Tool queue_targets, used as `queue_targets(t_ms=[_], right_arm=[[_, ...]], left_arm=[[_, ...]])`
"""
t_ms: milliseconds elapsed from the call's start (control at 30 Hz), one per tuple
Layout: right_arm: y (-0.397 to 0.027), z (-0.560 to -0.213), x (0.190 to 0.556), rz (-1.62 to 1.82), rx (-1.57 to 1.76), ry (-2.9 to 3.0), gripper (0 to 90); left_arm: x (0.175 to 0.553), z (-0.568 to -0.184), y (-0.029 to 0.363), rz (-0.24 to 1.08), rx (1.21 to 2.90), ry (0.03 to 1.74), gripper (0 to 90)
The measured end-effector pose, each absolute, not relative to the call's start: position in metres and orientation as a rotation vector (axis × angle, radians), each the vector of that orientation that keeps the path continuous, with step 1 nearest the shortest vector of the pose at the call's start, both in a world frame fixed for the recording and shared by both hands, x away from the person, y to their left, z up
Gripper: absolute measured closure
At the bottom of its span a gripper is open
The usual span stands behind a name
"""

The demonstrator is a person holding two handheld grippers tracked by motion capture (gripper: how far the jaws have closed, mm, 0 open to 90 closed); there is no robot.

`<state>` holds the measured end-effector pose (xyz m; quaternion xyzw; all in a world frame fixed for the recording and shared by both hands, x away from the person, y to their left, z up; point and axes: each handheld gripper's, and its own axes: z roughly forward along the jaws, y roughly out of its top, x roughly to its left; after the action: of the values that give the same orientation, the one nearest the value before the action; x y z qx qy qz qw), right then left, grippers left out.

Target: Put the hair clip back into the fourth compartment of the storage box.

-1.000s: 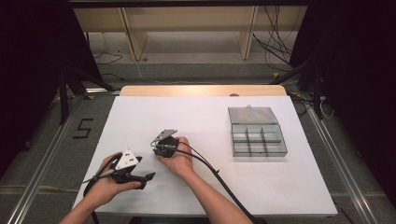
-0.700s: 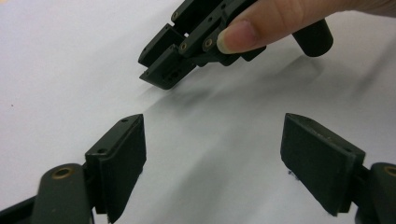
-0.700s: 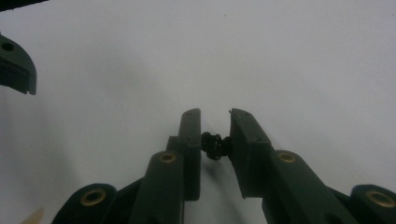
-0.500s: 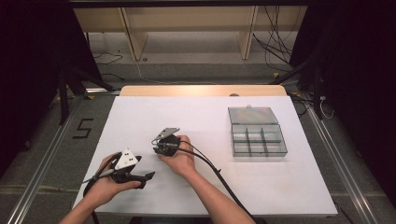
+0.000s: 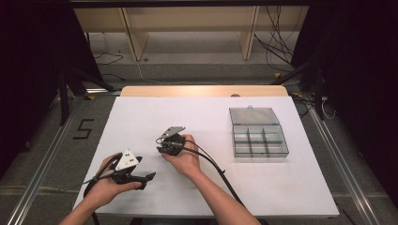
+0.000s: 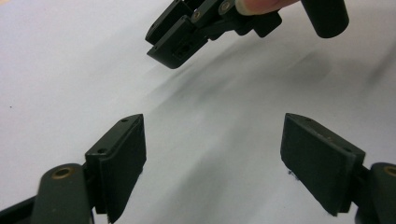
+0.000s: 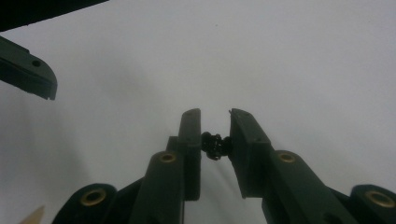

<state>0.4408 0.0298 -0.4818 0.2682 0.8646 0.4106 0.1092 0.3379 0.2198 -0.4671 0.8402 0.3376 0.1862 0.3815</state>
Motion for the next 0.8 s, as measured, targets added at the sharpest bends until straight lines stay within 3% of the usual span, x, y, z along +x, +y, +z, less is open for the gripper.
queue_targets(t_ms=[800], right_arm=[[-0.001, -0.470, 0.437, 1.198, 0.811, 2.514, 75.2]], left_arm=[[0.338, -0.468, 0.219, 0.474, 2.152, 0.857, 22.2]])
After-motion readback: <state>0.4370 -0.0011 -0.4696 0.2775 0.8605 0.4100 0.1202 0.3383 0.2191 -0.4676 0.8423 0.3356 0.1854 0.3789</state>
